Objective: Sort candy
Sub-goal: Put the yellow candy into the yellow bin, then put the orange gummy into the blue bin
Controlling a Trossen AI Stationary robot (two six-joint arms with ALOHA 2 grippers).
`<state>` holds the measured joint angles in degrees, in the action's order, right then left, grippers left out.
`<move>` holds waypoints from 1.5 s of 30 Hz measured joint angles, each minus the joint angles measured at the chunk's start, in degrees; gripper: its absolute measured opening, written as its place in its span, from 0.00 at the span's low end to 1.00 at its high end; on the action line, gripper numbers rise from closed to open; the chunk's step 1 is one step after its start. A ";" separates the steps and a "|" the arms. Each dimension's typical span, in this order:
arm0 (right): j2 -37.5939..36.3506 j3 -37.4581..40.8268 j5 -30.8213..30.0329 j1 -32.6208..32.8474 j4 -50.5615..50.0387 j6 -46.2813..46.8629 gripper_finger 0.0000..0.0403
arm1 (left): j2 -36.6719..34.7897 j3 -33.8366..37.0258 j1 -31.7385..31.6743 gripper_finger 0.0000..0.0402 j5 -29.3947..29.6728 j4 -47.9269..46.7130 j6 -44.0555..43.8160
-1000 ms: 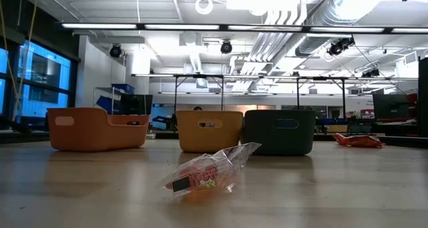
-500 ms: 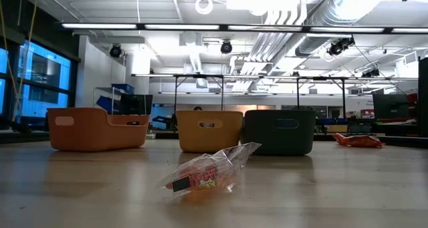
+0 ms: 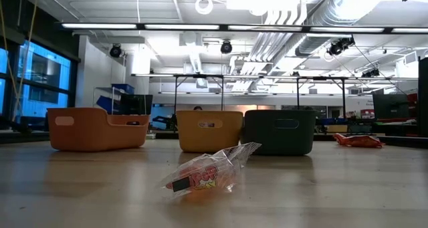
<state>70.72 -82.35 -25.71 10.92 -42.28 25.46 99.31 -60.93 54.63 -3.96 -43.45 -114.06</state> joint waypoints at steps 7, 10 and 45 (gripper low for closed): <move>0.00 0.00 0.02 0.00 0.02 -0.01 0.53 | -16.80 -0.36 -3.29 0.01 24.88 -2.69 11.64; 0.00 0.00 0.02 0.00 0.02 -0.01 0.53 | -21.73 -0.44 -7.84 0.01 33.78 -3.17 22.84; 0.00 0.00 -3.08 0.00 -0.27 7.16 0.53 | -10.00 -0.50 -48.50 0.52 18.60 29.56 81.56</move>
<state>70.72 -82.35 -28.80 10.92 -42.56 32.62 89.31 -61.43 6.13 14.63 -13.89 -32.50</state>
